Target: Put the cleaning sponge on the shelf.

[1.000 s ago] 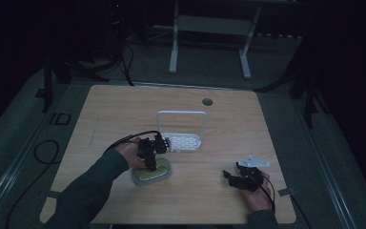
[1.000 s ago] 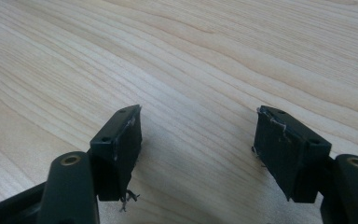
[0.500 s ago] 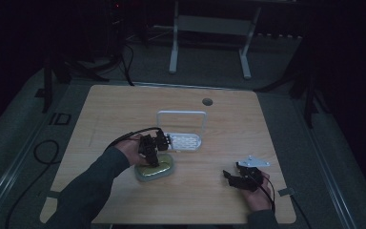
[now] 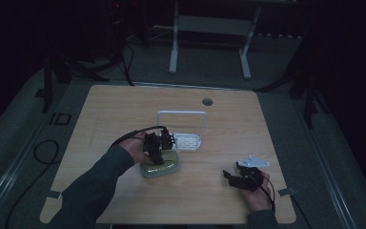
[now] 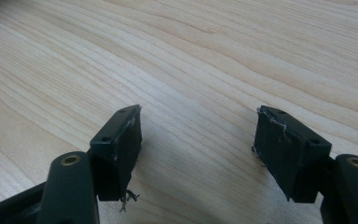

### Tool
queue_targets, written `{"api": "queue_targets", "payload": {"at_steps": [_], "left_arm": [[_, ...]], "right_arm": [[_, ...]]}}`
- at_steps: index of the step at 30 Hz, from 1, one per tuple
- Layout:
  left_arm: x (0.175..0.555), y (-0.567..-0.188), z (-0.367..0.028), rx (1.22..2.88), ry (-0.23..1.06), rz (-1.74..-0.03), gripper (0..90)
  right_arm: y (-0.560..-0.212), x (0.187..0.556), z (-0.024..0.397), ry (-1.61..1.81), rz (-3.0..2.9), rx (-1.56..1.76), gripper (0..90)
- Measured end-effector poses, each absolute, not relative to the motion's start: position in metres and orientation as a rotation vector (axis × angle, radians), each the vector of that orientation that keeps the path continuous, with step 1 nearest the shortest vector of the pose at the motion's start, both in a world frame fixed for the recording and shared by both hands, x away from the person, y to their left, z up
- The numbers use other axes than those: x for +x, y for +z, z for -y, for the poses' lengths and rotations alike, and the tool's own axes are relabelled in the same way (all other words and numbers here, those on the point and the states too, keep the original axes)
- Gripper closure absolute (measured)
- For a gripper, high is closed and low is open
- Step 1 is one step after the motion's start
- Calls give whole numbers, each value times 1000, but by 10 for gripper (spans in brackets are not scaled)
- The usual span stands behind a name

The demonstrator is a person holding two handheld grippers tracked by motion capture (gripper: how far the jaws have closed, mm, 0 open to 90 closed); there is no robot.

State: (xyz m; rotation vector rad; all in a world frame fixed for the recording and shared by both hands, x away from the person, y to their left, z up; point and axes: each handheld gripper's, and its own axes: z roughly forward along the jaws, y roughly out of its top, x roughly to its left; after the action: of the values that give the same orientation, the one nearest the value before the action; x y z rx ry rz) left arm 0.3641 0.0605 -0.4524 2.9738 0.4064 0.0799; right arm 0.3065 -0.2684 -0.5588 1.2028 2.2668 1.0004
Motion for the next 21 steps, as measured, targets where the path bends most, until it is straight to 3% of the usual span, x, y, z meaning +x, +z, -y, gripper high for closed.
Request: {"api": "queue_targets", "payload": {"at_steps": [21], "left_arm": [[366,-445,-45,2954,188,-265,717]], "right_arm": [[-559,307,268,1000,-2267,1204,313]]}}
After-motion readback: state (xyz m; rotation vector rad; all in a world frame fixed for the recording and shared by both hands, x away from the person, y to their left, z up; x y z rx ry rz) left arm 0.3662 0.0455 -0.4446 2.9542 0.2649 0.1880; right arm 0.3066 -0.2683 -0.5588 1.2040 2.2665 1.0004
